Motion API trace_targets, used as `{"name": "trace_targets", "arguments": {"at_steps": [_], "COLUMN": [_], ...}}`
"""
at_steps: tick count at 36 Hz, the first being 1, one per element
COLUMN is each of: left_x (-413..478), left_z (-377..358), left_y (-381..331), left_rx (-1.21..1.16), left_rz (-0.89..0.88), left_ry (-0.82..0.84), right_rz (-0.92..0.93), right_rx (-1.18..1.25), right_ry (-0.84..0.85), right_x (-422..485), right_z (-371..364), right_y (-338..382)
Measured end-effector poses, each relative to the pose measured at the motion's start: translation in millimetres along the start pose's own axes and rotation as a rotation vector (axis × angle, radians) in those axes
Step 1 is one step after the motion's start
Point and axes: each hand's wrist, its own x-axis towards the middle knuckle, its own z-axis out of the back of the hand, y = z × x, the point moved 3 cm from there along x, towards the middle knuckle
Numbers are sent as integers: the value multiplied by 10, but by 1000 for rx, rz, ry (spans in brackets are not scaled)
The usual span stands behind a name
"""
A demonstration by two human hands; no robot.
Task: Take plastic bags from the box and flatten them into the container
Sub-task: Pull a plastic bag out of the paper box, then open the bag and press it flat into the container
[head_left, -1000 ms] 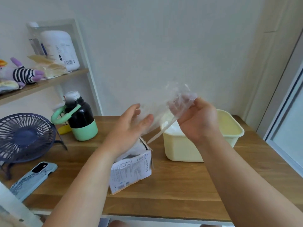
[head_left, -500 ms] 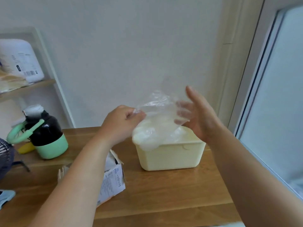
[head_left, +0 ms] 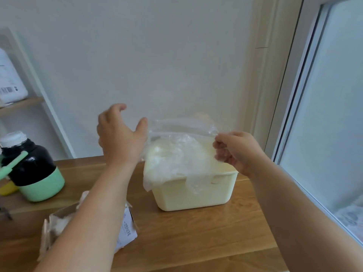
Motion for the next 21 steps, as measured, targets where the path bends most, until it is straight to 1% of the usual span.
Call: {"name": "trace_targets", "arguments": {"at_steps": [1, 2, 3, 4, 6, 7, 9, 11, 13, 15, 18, 20, 21], "left_x": [-56, -93, -134, -164, -212, -232, -271, -294, -294, -286, -288, -291, -292], "left_z": [23, -11, -48, -132, -350, -458, -639, -781, -883, -965, -1049, -1084, -1099], "left_y": [-56, -123, -168, -196, -181, -140, -36, 58, 126, 156, 161, 154, 158], "left_rx": [-17, -36, -42, -25, 111, 207, 368, 467, 550, 603, 625, 634, 640], "left_rz": [-108, -229, -330, -388, -408, -389, -318, -250, -206, -189, -186, -188, -190], "left_ry": [-51, -43, 29, 159, 476, 616, 834, 987, 1088, 1149, 1218, 1250, 1259], "right_rz": [0, -1, -6, -13, -35, -49, -66, -56, -9, 100, 315, 436, 436], "right_rx": [7, 17, 23, 27, 20, 16, -39, -245, -583, -954, -1419, -1631, -1691], "right_ry": [-20, -43, -58, -72, -103, -117, -152, -176, -158, -104, -63, 9, 72], "right_x": [24, 72, 98, 135, 200, 225, 286, 348, 359, 347, 310, 365, 407], "right_z": [9, 34, 39, 49, 56, 55, 61, 90, 106, 68, -31, -92, -120], "right_y": [-24, -49, -74, -102, -158, -184, -238, -283, -286, -253, -153, -143, -162]}}
